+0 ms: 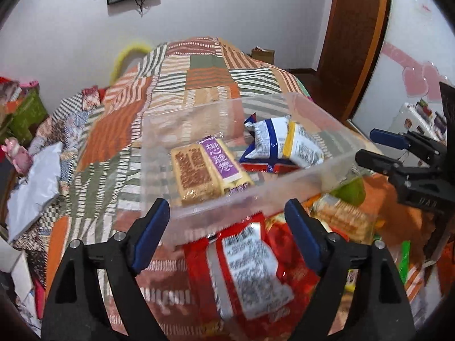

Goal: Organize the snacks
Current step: 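Grasp the red snack bag with the left tool while the right tool grasps the lime-green cup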

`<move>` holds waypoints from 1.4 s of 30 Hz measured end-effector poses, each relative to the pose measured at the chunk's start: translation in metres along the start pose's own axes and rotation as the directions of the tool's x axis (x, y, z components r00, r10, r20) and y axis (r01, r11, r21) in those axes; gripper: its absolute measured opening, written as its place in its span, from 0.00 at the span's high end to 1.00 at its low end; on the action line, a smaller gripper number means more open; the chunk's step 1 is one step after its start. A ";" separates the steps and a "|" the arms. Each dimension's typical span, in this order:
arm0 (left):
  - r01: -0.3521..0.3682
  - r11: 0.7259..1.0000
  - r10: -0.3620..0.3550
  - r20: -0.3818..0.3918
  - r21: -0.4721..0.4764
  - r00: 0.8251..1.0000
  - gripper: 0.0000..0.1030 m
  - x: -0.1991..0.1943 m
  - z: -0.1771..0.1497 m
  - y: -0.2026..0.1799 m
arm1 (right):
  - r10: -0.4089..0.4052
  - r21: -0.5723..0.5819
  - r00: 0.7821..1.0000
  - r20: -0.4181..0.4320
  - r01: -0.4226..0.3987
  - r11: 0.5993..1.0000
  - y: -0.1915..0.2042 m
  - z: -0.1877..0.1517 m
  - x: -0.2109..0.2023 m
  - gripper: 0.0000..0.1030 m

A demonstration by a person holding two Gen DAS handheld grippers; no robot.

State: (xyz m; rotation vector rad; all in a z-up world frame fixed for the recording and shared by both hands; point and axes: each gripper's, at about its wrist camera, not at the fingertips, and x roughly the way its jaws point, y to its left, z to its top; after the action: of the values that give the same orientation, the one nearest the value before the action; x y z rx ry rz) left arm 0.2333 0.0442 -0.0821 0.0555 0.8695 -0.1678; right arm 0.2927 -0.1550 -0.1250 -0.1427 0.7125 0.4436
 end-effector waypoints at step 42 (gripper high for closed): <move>0.084 0.992 -0.090 -0.054 -0.093 0.994 0.30 -0.011 -0.070 0.009 | 0.091 0.119 0.991 -0.101 -0.079 0.990 -0.008 -0.044 0.014 0.50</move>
State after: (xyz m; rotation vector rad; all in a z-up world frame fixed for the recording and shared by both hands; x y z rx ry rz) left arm 0.1754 0.0624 -0.1191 -0.0623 0.9375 -0.2093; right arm 0.2789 -0.1692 -0.1680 -0.0276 0.8488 0.4779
